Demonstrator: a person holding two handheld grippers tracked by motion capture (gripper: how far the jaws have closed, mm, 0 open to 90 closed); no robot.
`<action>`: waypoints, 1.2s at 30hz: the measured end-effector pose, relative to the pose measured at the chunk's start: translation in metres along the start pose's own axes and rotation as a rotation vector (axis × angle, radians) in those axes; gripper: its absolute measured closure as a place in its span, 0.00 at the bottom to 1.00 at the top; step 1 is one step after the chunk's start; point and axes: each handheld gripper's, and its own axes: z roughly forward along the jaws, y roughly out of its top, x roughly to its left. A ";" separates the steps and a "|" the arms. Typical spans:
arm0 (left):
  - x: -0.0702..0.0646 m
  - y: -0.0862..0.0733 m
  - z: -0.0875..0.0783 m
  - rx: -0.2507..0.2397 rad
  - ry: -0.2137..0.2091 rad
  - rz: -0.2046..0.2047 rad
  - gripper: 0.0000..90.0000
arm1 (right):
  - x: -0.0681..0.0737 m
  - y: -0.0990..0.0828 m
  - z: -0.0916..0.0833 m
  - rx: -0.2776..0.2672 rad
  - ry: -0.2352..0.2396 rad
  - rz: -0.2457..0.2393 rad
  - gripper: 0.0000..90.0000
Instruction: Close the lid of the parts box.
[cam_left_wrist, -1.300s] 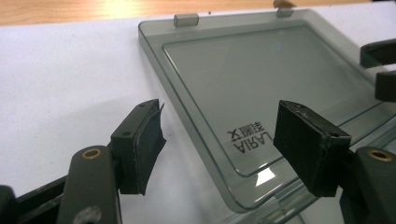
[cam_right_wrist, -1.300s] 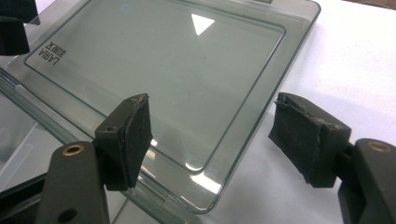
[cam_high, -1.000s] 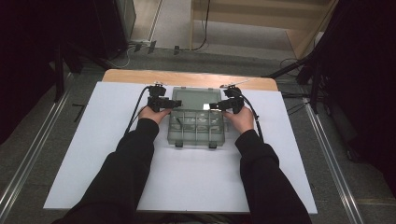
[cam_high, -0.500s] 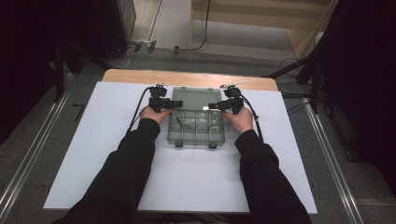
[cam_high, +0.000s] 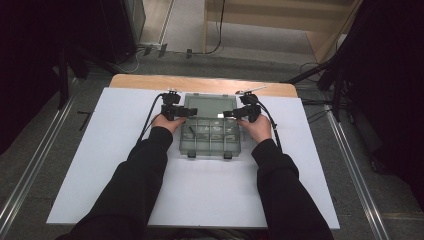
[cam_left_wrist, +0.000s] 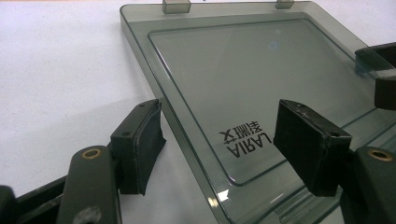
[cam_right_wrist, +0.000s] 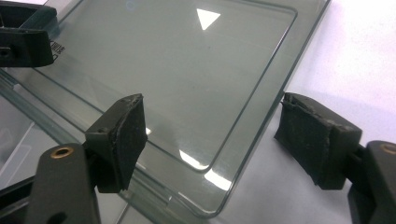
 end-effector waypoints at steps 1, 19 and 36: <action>0.000 0.000 0.000 -0.001 -0.001 0.000 0.36 | 0.000 0.000 -0.001 0.006 0.002 0.003 0.29; 0.002 0.001 -0.002 0.013 -0.046 -0.037 0.38 | 0.004 0.001 -0.002 0.011 0.010 0.002 0.31; 0.001 0.004 -0.013 -0.045 -0.025 0.007 0.54 | 0.004 0.002 -0.012 -0.068 -0.005 -0.021 0.44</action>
